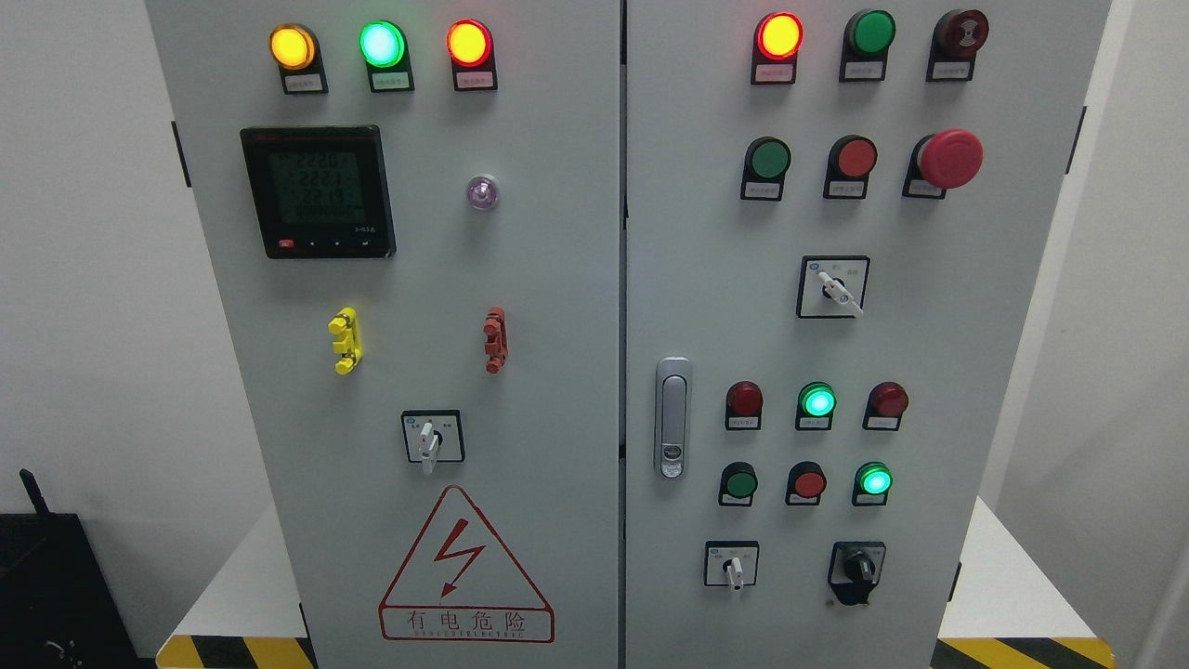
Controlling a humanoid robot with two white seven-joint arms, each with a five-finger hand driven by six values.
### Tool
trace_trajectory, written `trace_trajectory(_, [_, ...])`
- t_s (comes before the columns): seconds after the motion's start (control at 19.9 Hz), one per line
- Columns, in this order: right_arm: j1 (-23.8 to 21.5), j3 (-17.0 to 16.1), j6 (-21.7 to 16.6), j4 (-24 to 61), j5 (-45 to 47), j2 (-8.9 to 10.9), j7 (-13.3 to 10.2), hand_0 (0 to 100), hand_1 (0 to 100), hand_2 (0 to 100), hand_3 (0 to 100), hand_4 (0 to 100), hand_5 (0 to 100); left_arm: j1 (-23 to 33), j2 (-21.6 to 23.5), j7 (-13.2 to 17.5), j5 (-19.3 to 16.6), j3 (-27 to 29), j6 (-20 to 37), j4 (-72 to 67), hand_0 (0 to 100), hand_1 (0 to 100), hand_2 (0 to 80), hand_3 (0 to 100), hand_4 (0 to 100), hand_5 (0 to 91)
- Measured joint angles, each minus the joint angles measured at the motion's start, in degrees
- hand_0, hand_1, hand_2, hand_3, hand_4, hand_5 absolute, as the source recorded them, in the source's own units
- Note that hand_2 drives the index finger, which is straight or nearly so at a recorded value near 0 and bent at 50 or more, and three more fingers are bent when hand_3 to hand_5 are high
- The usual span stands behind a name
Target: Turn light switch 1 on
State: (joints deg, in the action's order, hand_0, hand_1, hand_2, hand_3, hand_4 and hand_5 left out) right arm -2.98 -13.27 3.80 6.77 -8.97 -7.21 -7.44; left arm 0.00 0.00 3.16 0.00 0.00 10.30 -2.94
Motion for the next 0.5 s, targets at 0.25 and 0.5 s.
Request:
trace_trajectory(0.25, [0.0, 0.0, 0.0, 0.0, 0.0, 0.00, 0.0, 31, 0, 0, 0, 0, 0, 0.0, 0.0, 0.1, 0.0, 0.0, 0.0, 0.1, 16, 0, 0.0, 0, 0, 0.0])
trace_trajectory(0.5, [0.0, 0.0, 0.0, 0.0, 0.0, 0.00, 0.0, 31, 0, 0, 0, 0, 0, 1.7, 0.0, 0.2, 0.0, 0.0, -0.3, 1.9, 16, 0, 0.0, 0, 0, 0.0])
